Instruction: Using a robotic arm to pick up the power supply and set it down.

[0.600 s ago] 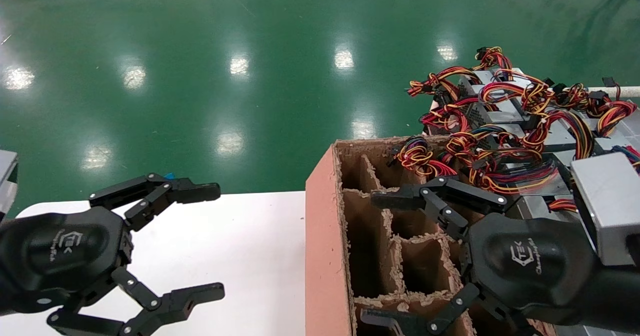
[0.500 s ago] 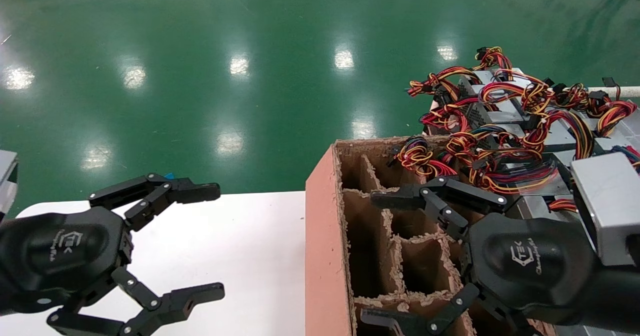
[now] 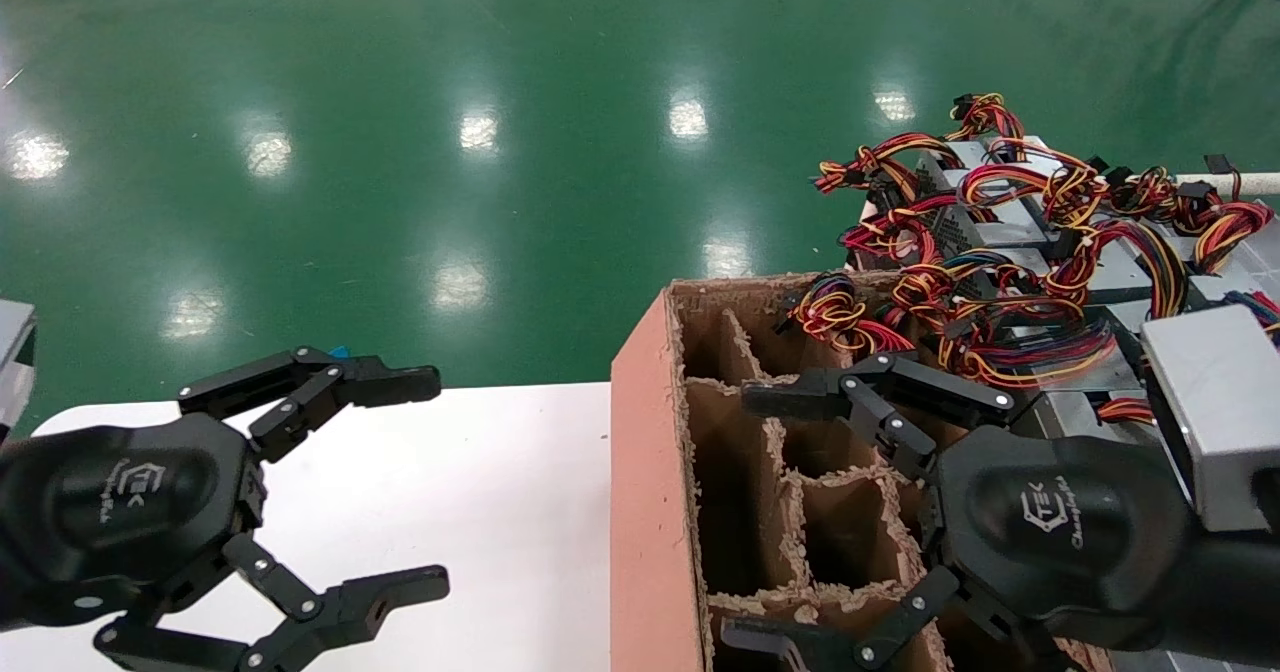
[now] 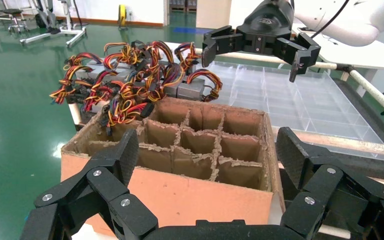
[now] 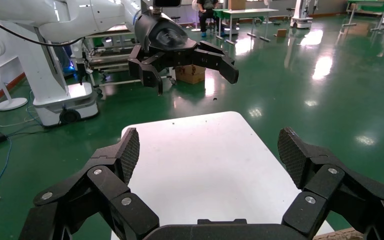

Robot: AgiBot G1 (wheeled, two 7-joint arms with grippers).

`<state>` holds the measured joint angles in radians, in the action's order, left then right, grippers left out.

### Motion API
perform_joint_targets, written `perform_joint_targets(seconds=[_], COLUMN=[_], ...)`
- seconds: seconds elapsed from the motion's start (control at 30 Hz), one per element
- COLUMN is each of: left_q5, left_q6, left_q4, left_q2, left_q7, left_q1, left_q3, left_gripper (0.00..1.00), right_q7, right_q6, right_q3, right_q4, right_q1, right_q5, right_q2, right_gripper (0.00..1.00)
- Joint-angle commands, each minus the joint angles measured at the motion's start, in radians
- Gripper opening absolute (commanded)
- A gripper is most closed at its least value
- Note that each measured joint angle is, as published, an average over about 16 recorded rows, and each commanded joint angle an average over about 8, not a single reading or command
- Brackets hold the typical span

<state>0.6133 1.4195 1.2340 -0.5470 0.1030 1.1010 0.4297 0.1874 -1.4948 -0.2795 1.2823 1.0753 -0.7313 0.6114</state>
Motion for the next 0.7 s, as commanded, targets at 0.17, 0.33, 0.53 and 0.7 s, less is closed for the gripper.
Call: perform_joint_targets(seconds=[0.17, 0.33, 0.53, 0.7], left_q5=[0.000, 0.000, 0.000, 0.000], left_q6=[0.000, 0.000, 0.000, 0.000], left_q4=[0.000, 0.000, 0.000, 0.000], left_q2=[0.000, 0.000, 0.000, 0.000], left_q7=[0.000, 0.000, 0.000, 0.000], left_q1=[0.000, 0.000, 0.000, 0.000], left_q3=[0.000, 0.000, 0.000, 0.000], left_gripper=[0.00, 0.00, 0.00, 0.00], right_q7=[0.000, -0.017, -0.082, -0.107], right_q6=[0.000, 0.012, 0.131, 0.260], right_q3=[0.000, 0.002, -0.002, -0.027], right_q4=[0.000, -0.001, -0.004, -0.011], right_q1=[0.000, 0.002, 0.023, 0.084], right_q5=[0.000, -0.016, -0.141, -0.285], right_q2=[0.000, 0.001, 0.018, 0.058], right_gripper=[1.00, 1.00, 1.00, 1.00])
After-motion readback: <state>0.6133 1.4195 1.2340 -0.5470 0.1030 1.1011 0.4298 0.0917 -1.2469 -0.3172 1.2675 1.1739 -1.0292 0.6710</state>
